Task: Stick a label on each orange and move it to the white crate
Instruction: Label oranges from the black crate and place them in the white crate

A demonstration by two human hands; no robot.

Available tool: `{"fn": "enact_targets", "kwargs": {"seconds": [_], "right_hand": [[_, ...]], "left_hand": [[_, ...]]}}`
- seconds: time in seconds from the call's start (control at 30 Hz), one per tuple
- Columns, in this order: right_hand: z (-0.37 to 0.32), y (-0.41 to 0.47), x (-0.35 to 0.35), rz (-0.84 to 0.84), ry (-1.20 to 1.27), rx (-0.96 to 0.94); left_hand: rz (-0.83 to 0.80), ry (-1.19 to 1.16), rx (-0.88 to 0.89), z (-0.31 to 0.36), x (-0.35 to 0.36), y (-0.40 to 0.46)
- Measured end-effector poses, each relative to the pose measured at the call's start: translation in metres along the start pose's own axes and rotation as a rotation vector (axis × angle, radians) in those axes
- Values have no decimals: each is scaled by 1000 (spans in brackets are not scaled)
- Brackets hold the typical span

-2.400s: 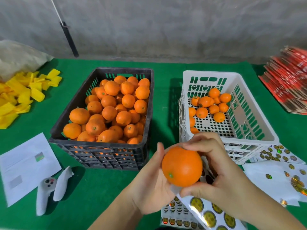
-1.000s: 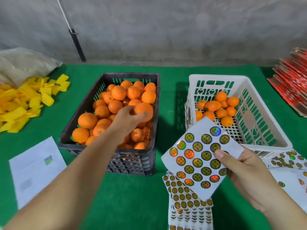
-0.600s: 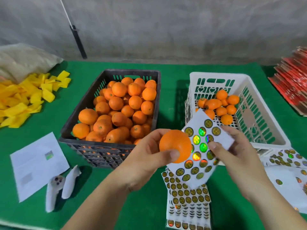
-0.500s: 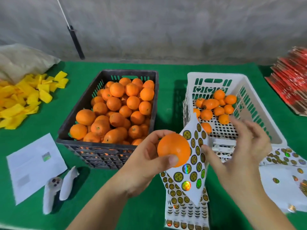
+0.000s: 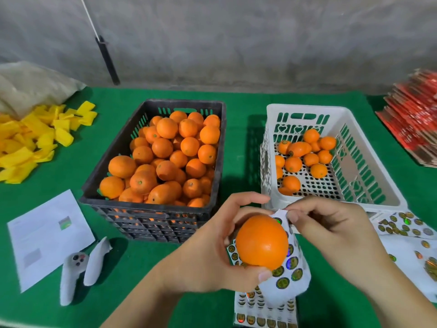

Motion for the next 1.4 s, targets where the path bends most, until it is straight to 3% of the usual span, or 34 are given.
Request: {"fn": "enact_targets", "kwargs": {"seconds": [0.1, 0.17, 0.27, 0.47, 0.57, 0.67, 0.77, 0.9, 1.03, 1.1, 1.2, 1.27, 1.33, 1.4], "right_hand": [[-8, -1, -13, 200, -94, -93], [-29, -7, -17, 296, -244, -273], [-52, -18, 7, 130, -469, -509], [-42, -22, 18, -282, -572, -367], [-24, -27, 27, -388, -653, -306], [-17, -25, 30, -332, -508, -267], [-16, -20, 17, -161, -291, -210], [-13, -5, -6, -17, -136, -189], [12, 19, -46, 200, -292, 99], [22, 20, -42, 59, -189, 213], [34, 4, -3, -265, 259, 287], [46, -4, 11, -231, 319, 335], [55, -7, 13, -79, 389, 367], [60, -10, 14, 6, 538, 405]], "left_hand": [[34, -4, -12, -2, -1, 0], [70, 26, -19, -4, -1, 2], [98, 25, -21, -6, 0, 7], [76, -113, -71, -21, 5, 9], [85, -216, -86, -24, 10, 11], [6, -275, -88, -22, 20, 15], [-67, -452, -111, -25, 27, 19], [-48, -576, -156, -36, 21, 22], [14, -362, -194, -39, 4, 21], [49, -292, -183, -38, -8, 22], [105, -330, -177, -37, -28, 25], [119, -248, -161, -37, -48, 27], [209, 272, -221, -46, -89, 25], [346, 977, -529, -63, -146, 13]]}}
Point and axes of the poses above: each hand's wrist, its own y-axis towards the middle knuckle, its own x-axis out of the palm, z = x × y, the point moved 6 cm from there along y, towards the middle knuckle, and after that the axes turned 3 degrees about -x, right-handed, at the moved point
